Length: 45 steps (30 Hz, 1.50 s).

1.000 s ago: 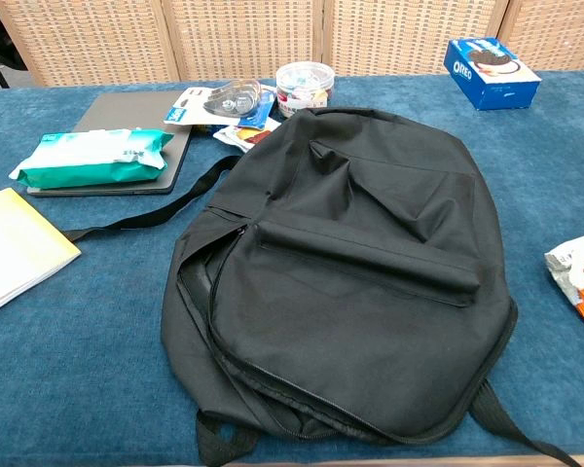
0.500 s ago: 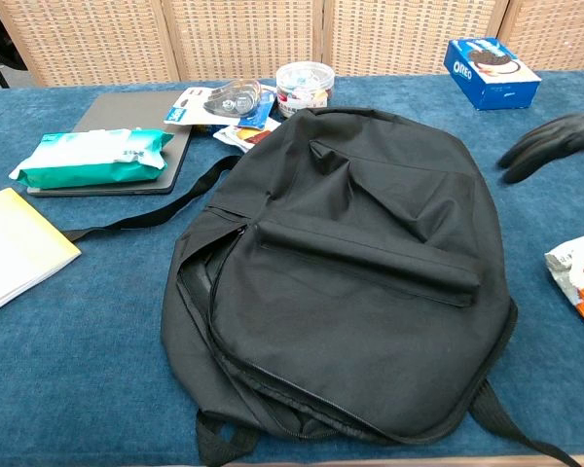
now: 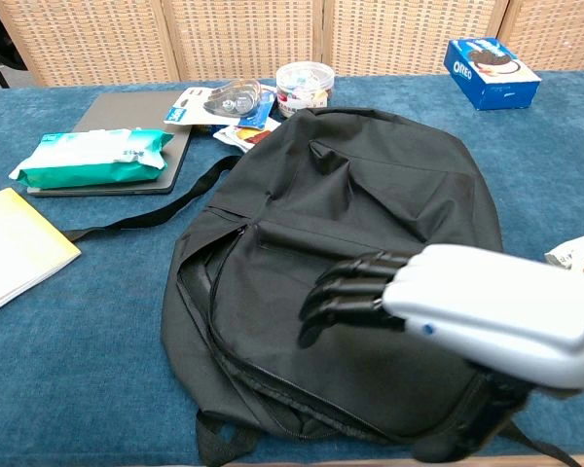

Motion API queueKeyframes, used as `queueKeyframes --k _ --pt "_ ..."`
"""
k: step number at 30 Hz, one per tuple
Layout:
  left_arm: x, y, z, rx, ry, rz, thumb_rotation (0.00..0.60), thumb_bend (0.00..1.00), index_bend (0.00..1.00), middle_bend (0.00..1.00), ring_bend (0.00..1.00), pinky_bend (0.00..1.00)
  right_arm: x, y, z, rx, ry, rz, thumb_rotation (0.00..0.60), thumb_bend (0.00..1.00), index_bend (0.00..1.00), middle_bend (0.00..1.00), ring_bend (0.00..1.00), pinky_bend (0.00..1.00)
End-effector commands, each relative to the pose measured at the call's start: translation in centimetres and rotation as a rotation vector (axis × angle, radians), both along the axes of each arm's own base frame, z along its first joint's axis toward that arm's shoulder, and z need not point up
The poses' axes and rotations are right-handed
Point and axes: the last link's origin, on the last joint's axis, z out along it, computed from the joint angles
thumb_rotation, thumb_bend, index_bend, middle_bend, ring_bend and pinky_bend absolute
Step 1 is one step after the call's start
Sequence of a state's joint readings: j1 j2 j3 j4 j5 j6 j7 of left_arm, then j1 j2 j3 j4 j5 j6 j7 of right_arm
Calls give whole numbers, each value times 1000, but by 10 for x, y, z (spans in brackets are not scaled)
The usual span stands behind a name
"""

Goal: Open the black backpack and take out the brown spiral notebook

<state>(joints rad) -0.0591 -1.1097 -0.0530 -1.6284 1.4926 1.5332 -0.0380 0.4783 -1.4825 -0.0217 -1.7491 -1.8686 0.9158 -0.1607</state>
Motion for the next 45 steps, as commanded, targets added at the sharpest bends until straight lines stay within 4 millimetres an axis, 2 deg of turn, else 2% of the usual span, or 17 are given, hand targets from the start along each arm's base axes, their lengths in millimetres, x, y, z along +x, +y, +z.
queueKeyframes --k 1,18,22,27,31,34,40,45 --pt "0 0 0 0 -2 1 600 162 40 0 0 39 8 -2 -12 -7 10 23 600 0 230 188 112 115" --pt "-1 1 2 7 -6 3 600 164 40 0 0 38 27 -7 -44 -56 -5 75 600 6 230 188 112 142" --pt "-1 1 2 7 -6 4 600 166 39 0 0 38 27 -7 -48 -65 2 76 600 64 230 188 119 165" --pt "-1 1 2 7 -6 3 600 166 40 0 0 38 27 -9 -51 -85 5 78 600 222 231 190 150 200" --pt "-2 1 2 7 -6 5 600 166 39 0 0 38 26 -11 -51 -109 5 87 600 252 233 211 182 234" --pt "-1 1 1 3 -4 4 600 166 40 0 0 38 25 -12 -51 -126 8 90 600 272 252 247 229 281" --pt "-1 1 1 5 -5 5 600 166 39 0 0 38 24 -15 -51 -166 -8 94 600 360 325 363 361 441" --pt "-1 1 1 3 -5 5 600 166 39 0 0 38 25 -17 -51 -180 -45 78 600 428 373 435 423 465"
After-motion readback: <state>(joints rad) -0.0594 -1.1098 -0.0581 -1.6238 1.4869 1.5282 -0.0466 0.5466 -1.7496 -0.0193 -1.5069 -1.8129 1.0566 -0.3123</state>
